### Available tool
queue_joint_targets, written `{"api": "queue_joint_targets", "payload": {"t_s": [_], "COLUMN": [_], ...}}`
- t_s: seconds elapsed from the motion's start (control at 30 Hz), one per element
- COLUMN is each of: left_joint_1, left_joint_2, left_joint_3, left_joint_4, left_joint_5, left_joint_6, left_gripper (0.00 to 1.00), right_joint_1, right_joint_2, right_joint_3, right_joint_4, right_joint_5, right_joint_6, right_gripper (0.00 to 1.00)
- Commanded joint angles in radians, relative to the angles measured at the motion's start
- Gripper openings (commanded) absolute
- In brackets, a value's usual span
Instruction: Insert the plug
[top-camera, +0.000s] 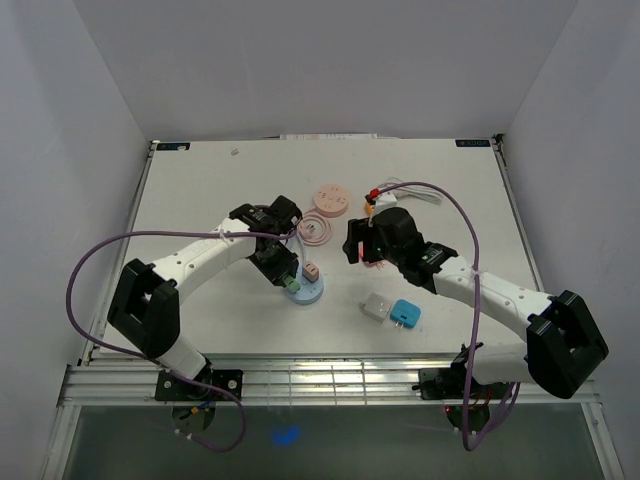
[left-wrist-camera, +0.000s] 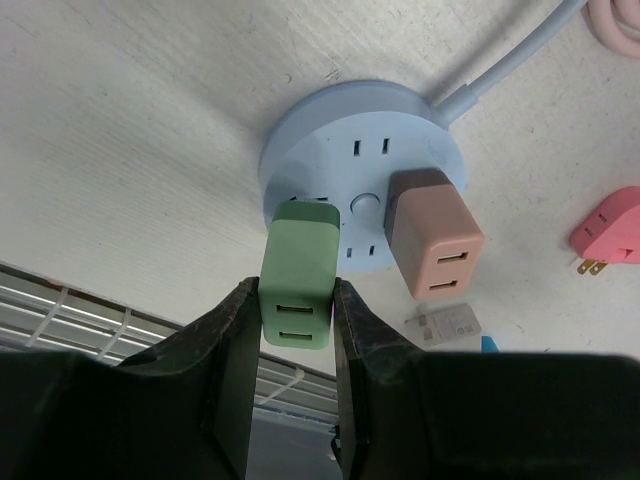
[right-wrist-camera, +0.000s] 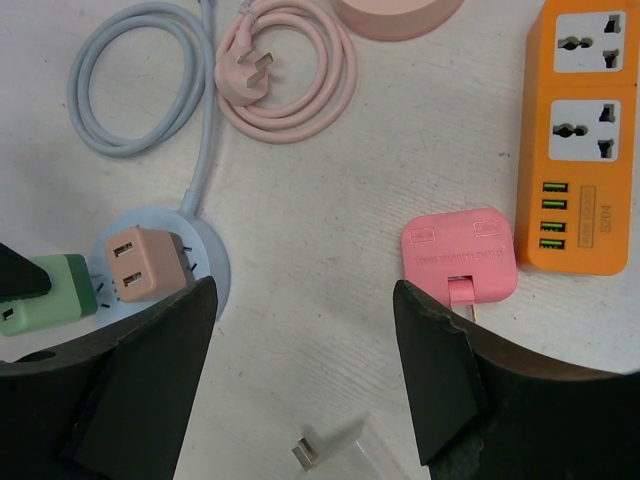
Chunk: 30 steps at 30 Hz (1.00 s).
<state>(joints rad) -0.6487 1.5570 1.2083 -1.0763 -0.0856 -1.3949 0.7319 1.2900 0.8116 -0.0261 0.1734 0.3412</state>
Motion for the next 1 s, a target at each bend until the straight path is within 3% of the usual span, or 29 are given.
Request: {"api": "queue_joint_targets", "payload": {"t_s": [0.0, 0.97], "left_joint_1": [0.006, 0.006], "left_joint_2": [0.021, 0.123], "left_joint_3": [0.057, 0.088], "left_joint_4": [-0.013, -0.060], "left_joint_5": [0.007, 0.021], "left_joint_6": [0.002, 0.036], "left_gripper": [0.00, 0.00], "right_joint_1": [-0.012, -0.031], "right_joint_2": [-0.026, -0.038], "right_joint_3": [-0.008, -0.032], "right_joint_4": [0.060, 0.071], "right_joint_5": [-0.028, -0.045], "right_joint_6": [-0.013, 0.002], "right_gripper": [0.76, 0.76]}}
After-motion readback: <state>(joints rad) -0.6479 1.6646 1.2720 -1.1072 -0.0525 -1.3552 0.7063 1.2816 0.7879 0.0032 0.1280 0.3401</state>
